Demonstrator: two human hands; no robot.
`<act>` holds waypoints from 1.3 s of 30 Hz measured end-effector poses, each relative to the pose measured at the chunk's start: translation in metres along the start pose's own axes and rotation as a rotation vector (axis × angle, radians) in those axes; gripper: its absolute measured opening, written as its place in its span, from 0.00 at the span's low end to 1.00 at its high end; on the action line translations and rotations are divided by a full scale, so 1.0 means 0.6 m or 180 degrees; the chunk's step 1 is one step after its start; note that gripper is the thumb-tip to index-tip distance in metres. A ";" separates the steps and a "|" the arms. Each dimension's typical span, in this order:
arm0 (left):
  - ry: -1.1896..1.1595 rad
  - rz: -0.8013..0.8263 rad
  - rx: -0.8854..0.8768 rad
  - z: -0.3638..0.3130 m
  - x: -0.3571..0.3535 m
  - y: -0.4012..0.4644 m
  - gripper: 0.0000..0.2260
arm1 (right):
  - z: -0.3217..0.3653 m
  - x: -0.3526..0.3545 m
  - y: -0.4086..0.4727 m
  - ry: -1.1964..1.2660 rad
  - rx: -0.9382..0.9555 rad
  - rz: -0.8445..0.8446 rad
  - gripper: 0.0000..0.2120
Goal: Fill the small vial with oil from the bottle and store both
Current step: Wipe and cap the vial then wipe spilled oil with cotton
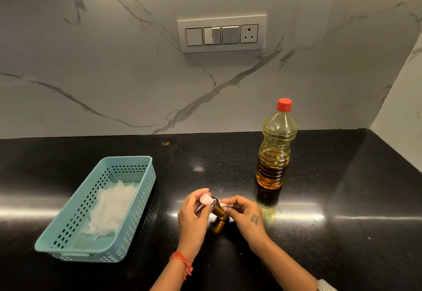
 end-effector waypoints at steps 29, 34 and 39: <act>0.0153 0.0032 0.0001 -0.003 0.002 -0.004 0.18 | -0.020 0.019 -0.005 -0.0768 -0.0076 -0.0182 0.14; 0.0104 0.0082 0.0038 0.001 0.002 -0.002 0.17 | -0.028 0.026 0.015 -0.1071 -0.0275 -0.0195 0.11; 0.0079 0.0070 0.0024 0.000 0.004 -0.004 0.17 | 0.003 0.004 0.017 -0.1196 0.0031 -0.0105 0.12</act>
Point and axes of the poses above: each hand's wrist, its own y-axis towards the middle knuckle, its own x-axis out of the back of the hand, z = x × y, the point moved 9 cm from there along y, towards the middle knuckle, and after that the axes turned 5 degrees about z, right-handed, at the moved point
